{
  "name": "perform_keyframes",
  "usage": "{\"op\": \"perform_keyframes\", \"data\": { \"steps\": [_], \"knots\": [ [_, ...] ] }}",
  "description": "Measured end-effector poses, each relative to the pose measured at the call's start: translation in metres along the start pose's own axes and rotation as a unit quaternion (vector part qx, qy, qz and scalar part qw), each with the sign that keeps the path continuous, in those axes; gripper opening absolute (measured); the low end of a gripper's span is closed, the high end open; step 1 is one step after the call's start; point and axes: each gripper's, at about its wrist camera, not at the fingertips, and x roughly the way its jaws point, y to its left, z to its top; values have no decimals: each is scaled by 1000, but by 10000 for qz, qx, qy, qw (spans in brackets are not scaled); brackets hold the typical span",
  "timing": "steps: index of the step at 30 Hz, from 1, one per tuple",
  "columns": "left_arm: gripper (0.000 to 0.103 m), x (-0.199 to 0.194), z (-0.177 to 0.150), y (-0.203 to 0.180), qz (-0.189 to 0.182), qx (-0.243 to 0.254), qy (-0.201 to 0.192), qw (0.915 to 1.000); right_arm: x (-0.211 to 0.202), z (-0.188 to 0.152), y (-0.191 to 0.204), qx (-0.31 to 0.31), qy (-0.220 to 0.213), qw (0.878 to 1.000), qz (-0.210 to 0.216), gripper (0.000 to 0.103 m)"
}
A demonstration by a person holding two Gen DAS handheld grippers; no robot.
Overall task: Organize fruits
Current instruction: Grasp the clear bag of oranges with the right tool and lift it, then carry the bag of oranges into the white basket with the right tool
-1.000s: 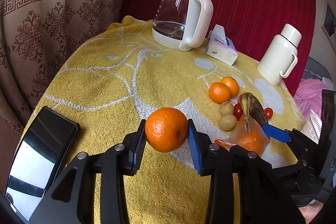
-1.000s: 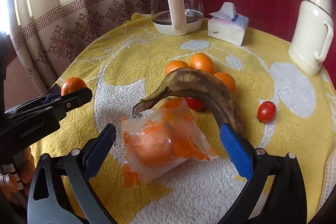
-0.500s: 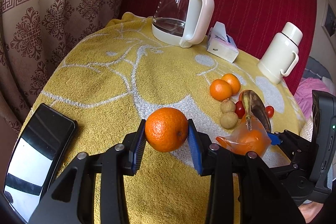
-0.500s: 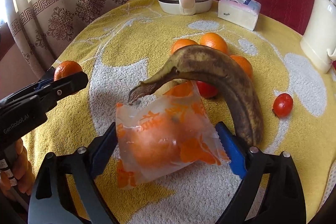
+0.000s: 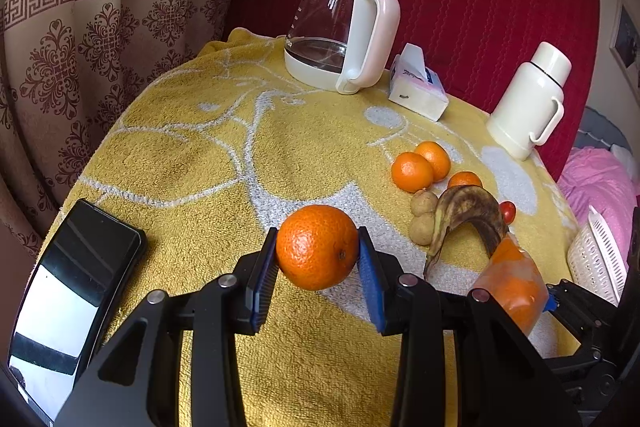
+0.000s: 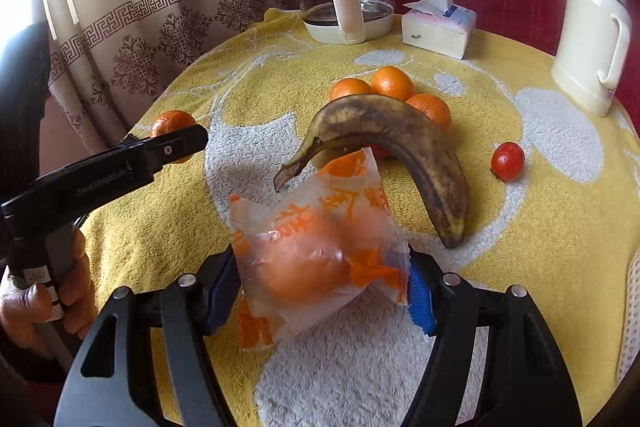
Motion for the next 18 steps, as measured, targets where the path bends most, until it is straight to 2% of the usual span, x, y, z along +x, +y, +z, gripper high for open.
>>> {"op": "perform_keyframes", "data": {
  "steps": [9, 18],
  "knots": [
    [38, -9, -2, -14, -74, 176, -99, 9998, -50, -18, -17, 336, -419, 9985, -75, 70],
    [38, -13, -13, -32, -144, 341, -44, 9993, -101, -37, -63, 884, -844, 9914, -473, 70]
  ]
}}
